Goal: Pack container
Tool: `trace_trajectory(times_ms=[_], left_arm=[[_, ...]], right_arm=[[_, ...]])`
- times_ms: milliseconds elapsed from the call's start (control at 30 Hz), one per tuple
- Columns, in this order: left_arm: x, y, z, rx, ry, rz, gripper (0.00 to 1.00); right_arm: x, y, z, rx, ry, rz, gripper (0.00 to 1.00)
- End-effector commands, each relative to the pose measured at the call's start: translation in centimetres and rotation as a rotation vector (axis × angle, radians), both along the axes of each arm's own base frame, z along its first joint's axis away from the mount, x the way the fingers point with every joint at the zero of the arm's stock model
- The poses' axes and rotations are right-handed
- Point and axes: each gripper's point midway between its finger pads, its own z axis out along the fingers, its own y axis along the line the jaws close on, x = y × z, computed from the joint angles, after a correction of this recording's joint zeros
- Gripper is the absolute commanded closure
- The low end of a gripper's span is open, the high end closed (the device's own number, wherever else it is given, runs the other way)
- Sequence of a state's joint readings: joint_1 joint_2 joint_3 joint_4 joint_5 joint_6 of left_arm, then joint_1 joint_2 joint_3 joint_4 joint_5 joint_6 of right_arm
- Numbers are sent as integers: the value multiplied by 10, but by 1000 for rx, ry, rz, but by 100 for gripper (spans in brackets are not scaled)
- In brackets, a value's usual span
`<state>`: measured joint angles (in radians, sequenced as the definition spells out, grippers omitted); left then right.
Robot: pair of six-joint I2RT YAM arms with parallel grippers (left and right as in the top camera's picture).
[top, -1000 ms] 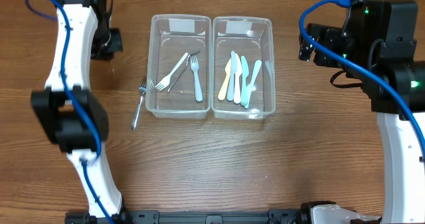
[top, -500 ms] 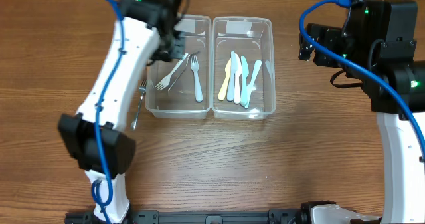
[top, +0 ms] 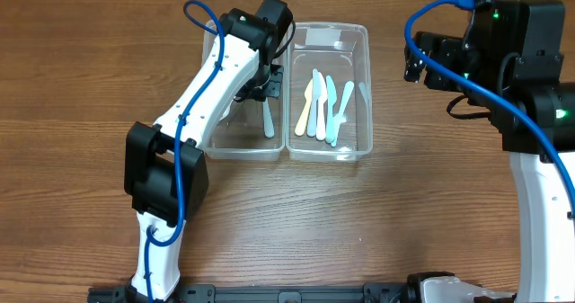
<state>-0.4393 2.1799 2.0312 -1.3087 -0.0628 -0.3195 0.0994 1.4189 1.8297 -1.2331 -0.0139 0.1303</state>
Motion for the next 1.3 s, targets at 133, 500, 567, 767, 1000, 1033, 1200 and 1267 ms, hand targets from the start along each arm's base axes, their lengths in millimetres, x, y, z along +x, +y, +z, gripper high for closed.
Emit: trace_trajectory(times_ms=[133, 500, 567, 767, 1000, 1033, 1200, 1267], left_arm=[[-2, -3, -15, -5, 40, 15, 69], [-22, 30, 18, 46, 137, -29, 70], [-22, 46, 23, 85, 145, -10, 68], [-14, 91, 27, 109, 156, 67, 57], [-3, 156, 27, 77, 171, 143, 53], [-2, 162, 26, 50, 172, 137, 52], [7, 179, 23, 18, 148, 105, 50], [8, 179, 17, 15, 149, 93, 48]], right_arm=[[2, -3, 2, -11, -7, -10, 0], [2, -3, 2, -11, -7, -10, 0], [2, -3, 2, -11, -7, -10, 0], [2, -3, 2, -11, -7, -10, 0], [2, -3, 2, -11, -7, -10, 0], [2, -3, 2, -11, -7, -10, 0], [2, -3, 2, -11, -7, -10, 0], [2, -3, 2, -11, -7, -10, 0]])
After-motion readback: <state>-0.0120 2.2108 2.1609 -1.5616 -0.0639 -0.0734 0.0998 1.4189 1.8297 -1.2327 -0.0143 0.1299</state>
